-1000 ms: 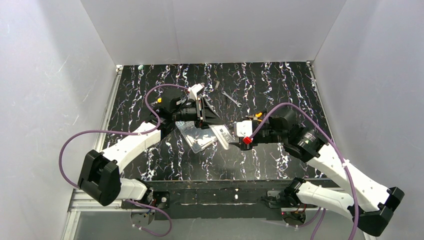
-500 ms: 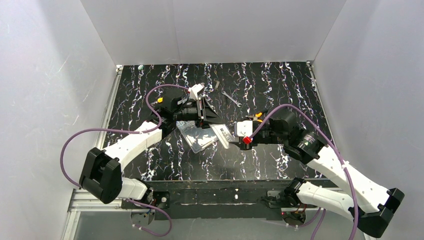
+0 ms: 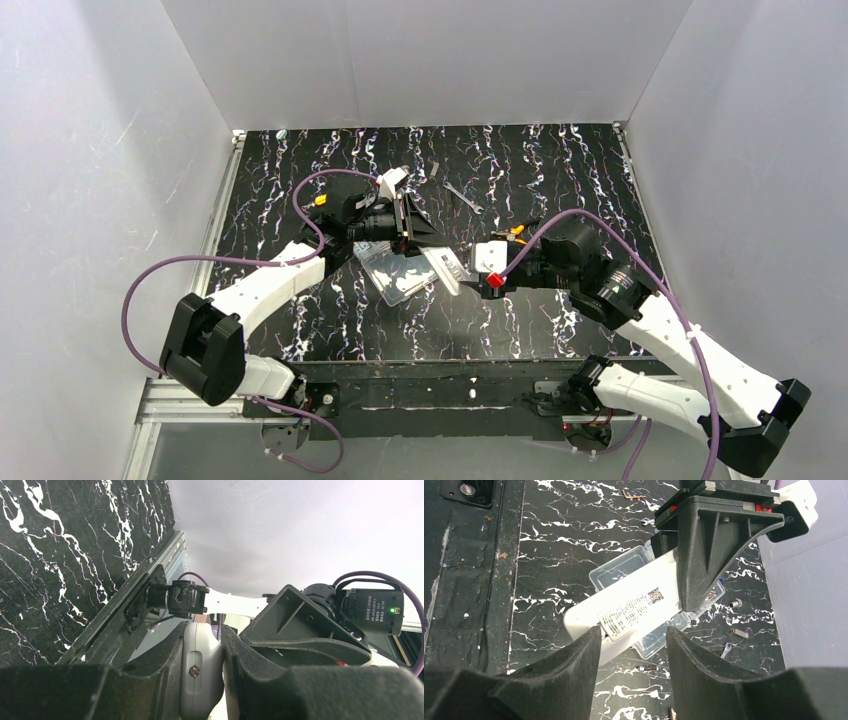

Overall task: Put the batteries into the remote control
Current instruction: Remove the battery cover from the remote control.

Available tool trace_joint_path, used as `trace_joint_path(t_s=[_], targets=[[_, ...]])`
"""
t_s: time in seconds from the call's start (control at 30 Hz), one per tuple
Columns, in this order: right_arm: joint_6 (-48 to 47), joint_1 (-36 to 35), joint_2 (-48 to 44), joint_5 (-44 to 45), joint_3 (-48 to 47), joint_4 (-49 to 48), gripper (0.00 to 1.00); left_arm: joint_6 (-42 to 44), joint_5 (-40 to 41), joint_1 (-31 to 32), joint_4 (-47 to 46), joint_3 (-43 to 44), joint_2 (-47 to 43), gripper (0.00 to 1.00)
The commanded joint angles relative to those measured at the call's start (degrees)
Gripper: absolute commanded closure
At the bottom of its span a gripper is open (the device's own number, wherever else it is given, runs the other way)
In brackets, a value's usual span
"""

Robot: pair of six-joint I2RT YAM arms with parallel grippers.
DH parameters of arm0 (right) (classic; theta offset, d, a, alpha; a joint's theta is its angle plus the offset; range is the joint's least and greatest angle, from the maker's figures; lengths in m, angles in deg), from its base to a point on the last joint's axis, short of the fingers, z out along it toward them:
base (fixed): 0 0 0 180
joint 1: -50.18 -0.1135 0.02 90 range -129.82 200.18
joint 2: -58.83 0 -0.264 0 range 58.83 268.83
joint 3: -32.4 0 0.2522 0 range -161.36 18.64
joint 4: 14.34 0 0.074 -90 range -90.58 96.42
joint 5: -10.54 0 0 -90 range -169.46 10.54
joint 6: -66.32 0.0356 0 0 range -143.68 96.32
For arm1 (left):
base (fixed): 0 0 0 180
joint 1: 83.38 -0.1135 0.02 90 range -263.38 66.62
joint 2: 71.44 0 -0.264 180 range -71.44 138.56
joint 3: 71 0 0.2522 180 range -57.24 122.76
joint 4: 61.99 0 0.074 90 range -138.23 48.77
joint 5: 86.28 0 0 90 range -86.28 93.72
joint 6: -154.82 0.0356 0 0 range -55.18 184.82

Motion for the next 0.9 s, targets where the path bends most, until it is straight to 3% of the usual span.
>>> trace_joint_path(t_s=[0.0,0.87], targets=[[-1.54,0.07,-0.69,3.70,-0.52,-6.95,0.43,0.03,-5.39,1.43,-1.29,0.32,-0.40,1.00],[-0.40,0.09,-1.82,6.05,-0.30,-8.24,0.43,-0.02,-5.43,1.96,-1.33,-0.68,-0.20,1.00]])
